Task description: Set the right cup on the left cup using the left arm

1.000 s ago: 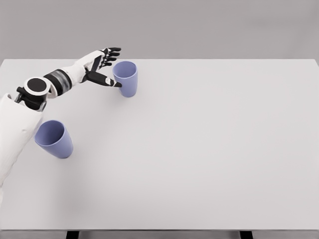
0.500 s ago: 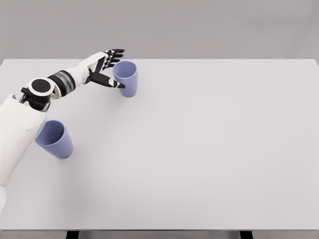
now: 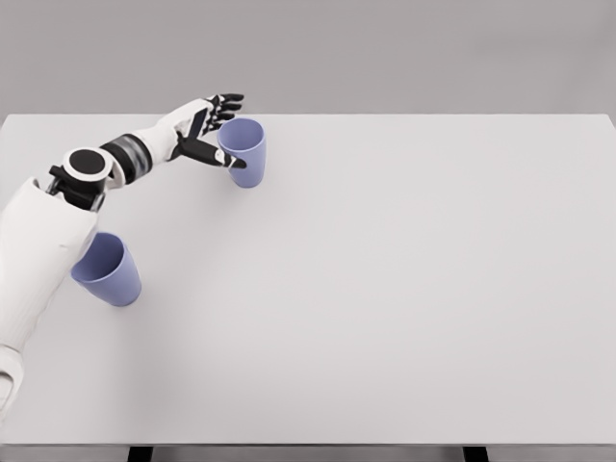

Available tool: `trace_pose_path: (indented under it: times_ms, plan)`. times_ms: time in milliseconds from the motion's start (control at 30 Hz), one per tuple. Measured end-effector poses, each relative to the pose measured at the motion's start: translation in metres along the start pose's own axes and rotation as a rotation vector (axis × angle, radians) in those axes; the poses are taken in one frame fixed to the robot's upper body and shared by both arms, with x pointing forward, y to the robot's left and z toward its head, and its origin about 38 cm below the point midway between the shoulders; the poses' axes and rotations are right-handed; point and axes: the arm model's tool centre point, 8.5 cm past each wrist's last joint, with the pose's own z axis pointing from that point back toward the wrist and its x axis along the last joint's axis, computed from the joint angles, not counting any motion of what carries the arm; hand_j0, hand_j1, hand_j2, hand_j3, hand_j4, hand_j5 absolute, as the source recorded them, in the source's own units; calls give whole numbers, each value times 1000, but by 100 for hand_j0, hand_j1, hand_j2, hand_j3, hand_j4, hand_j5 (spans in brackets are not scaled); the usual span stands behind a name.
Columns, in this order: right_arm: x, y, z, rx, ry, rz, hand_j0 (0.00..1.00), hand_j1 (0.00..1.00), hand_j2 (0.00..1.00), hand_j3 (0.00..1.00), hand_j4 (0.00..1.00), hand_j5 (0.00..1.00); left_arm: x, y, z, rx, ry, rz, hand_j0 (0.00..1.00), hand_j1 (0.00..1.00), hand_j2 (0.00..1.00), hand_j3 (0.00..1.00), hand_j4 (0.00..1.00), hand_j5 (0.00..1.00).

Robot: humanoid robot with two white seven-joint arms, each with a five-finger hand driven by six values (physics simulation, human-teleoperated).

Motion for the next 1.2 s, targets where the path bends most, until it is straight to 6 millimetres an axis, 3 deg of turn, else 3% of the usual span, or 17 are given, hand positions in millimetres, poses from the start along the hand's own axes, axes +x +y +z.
trace_pose_path:
  times_ms: [1200]
  plan:
    - [0, 0, 0, 0, 0, 0, 100, 100, 100, 100, 100, 100, -3, -6, -11, 2, 31, -22, 100, 100, 100, 100, 100, 100]
